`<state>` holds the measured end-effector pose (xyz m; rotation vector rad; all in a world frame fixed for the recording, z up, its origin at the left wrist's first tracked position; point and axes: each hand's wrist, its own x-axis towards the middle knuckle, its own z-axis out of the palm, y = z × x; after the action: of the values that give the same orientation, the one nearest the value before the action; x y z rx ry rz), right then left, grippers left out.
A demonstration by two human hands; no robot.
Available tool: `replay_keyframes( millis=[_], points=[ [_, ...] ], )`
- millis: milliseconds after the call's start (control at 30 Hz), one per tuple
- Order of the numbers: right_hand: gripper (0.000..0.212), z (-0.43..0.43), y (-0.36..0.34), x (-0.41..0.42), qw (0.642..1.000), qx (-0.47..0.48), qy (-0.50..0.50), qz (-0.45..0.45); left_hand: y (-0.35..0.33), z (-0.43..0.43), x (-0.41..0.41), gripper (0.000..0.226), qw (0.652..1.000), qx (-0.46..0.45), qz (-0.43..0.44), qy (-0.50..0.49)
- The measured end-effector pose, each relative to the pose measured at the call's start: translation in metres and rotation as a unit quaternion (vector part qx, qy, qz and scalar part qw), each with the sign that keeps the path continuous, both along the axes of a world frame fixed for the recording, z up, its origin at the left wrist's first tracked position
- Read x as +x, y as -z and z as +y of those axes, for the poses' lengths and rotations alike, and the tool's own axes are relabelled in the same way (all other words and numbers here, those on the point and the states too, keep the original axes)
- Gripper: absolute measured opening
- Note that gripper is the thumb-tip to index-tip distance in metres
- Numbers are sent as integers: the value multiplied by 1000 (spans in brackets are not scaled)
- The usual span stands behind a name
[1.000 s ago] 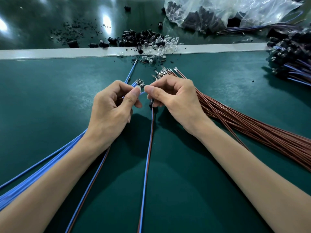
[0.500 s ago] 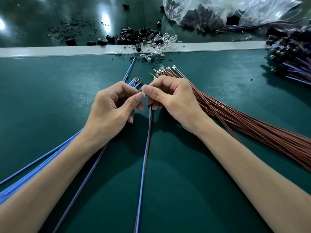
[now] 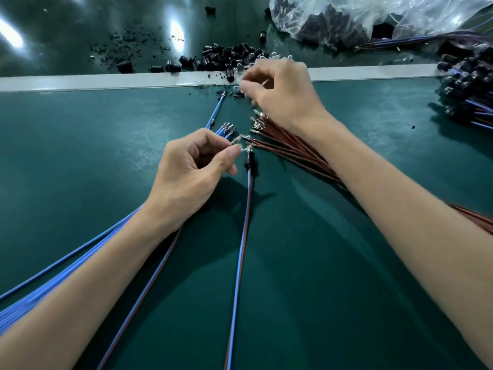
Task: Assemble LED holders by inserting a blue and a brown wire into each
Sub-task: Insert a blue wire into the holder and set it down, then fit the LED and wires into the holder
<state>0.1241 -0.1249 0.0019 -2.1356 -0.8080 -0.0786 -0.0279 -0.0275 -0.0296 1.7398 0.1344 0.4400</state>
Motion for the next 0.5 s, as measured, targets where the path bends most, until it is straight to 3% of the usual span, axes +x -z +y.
replay_keyframes(
  millis=[133, 300, 500],
  points=[
    [27, 23, 12, 37, 980, -193, 12, -47, 1, 0, 0, 13, 1000, 0, -2, 8],
    [12, 24, 20, 36, 978, -170, 64, -98, 1, 1, 0, 14, 1000, 11, -4, 14],
    [32, 21, 19, 31, 972, -176, 58, -147, 2, 1, 1, 14, 1000, 12, -3, 13]
  ],
)
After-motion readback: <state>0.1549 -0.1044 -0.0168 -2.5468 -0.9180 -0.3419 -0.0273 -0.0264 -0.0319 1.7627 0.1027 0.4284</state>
